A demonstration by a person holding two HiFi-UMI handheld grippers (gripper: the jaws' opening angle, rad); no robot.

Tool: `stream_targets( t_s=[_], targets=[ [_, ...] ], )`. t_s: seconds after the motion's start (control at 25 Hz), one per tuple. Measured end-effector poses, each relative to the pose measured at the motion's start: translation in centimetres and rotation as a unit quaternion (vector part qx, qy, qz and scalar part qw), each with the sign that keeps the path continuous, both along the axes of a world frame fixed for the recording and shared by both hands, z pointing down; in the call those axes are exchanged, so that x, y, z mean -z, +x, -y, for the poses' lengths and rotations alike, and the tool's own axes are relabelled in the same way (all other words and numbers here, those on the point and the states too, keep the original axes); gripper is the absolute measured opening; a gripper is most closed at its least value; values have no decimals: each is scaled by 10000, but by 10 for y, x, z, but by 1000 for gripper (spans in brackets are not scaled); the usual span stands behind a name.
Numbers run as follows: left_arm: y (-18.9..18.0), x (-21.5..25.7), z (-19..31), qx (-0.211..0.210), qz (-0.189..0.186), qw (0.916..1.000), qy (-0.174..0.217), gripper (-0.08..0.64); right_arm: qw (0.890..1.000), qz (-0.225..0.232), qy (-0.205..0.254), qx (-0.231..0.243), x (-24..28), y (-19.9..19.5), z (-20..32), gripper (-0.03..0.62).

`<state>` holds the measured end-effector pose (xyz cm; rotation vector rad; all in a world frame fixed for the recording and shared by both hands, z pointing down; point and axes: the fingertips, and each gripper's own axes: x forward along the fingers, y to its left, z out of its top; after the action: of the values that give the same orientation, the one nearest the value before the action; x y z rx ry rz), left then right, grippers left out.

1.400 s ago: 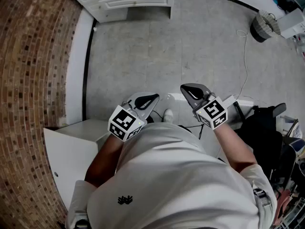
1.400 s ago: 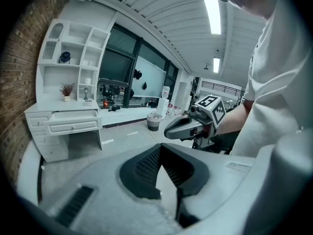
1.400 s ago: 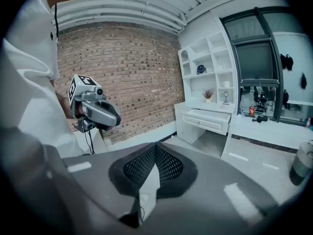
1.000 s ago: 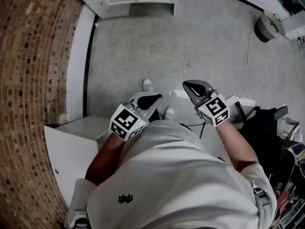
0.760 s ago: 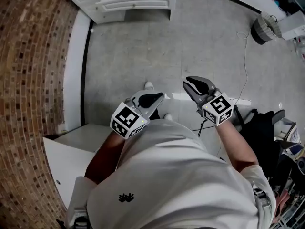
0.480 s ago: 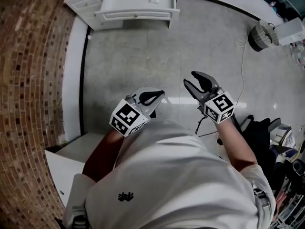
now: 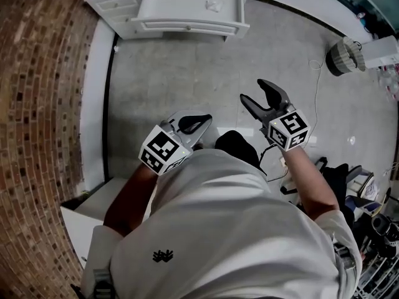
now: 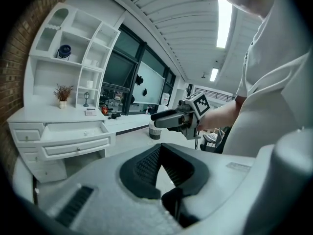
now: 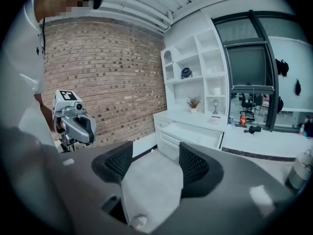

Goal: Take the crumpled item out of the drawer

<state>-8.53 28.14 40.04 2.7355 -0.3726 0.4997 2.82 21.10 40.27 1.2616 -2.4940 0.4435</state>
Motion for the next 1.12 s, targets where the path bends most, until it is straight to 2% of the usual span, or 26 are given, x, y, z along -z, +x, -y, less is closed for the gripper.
stream_targets(
  t_s=[0.24,0.6,1.12],
  targets=[
    [-4,-3,31,140,-26,9999,-78,6,9999,-26,-14,134,0,-3,48,305],
    [5,0,116,706,77,9975,-34,6,9980,-45,57,626,-12,8,143,295],
    [76,9,259,1218,158,9924,14,6,9913,-213,85,1293,-31,66,305,278]
  ],
)
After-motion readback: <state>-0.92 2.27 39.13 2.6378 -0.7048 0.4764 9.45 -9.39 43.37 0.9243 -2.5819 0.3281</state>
